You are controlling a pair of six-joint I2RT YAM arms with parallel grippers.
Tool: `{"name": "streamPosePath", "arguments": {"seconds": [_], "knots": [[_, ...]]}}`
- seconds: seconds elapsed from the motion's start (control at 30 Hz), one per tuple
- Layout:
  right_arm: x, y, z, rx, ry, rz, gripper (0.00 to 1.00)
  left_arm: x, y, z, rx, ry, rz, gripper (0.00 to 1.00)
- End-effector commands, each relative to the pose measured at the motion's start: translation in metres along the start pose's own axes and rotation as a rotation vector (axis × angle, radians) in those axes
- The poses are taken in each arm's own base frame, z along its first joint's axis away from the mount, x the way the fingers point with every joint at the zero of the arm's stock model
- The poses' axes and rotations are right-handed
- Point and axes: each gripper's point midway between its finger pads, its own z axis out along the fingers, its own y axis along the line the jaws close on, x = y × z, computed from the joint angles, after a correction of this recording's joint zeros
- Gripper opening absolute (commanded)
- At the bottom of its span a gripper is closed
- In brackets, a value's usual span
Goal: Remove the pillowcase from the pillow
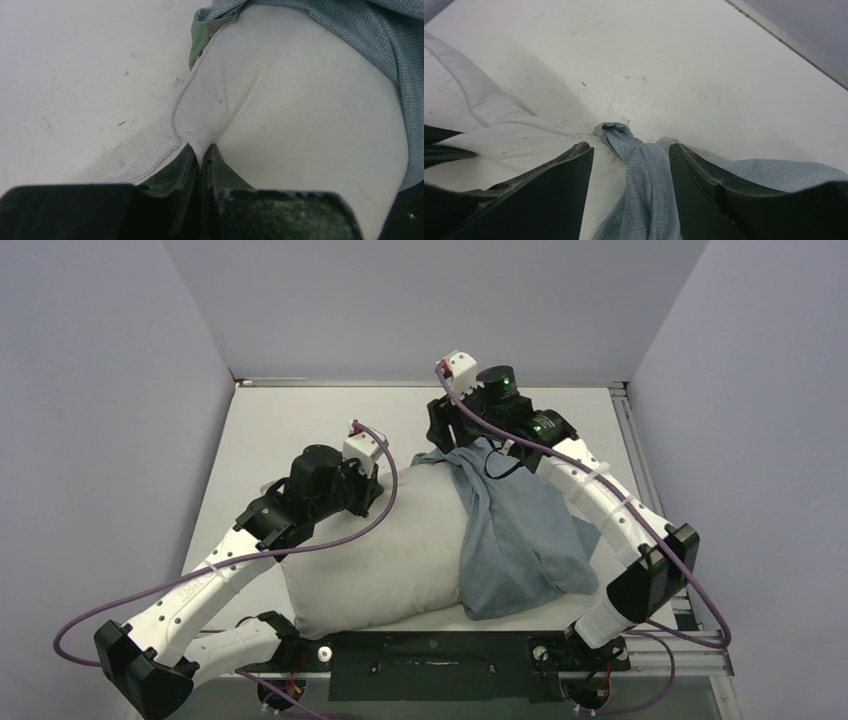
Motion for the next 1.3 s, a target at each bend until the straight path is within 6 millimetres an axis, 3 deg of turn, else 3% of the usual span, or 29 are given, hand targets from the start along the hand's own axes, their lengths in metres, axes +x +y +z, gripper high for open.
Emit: {"name": "streamPosePath", "arguments": {"seconds": [0.0, 0.2, 0.4, 0.53, 0.7, 0.87, 0.97, 1.13, 1.27], "knots": [[0.022, -0.006, 0.024, 0.027, 0.132, -0.076, 0.58, -0.034, -0.001, -0.012, -0.005, -0.129, 0.022, 0.0], [0.038, -0.011, 0.041, 0.05, 0.227, -0.123, 0.52, -0.033, 0.001, -0.012, -0.015, -0.125, 0.028, 0.0], [0.047, -0.017, 0.045, 0.061, 0.29, -0.157, 0.27, -0.032, 0.003, -0.011, -0.024, -0.118, 0.031, 0.0], [0.04, -0.036, 0.04, 0.126, 0.275, -0.141, 0.06, -0.033, 0.008, -0.014, -0.053, -0.121, 0.034, 0.0], [0.007, -0.085, 0.01, 0.229, 0.129, -0.004, 0.05, -0.034, 0.022, -0.025, -0.135, -0.136, 0.023, 0.0], [-0.027, -0.149, -0.042, 0.346, -0.108, 0.215, 0.05, -0.03, 0.047, -0.035, -0.273, -0.13, 0.013, 0.0], [-0.033, -0.182, -0.072, 0.379, -0.243, 0.337, 0.05, -0.032, 0.06, -0.041, -0.333, -0.14, -0.002, 0.0], [-0.027, -0.203, -0.096, 0.35, -0.38, 0.461, 0.05, -0.029, 0.081, -0.048, -0.414, -0.145, -0.048, 0.0], [-0.025, -0.192, -0.089, 0.257, -0.377, 0.464, 0.05, -0.023, 0.084, -0.048, -0.391, -0.15, -0.071, 0.0]]}}
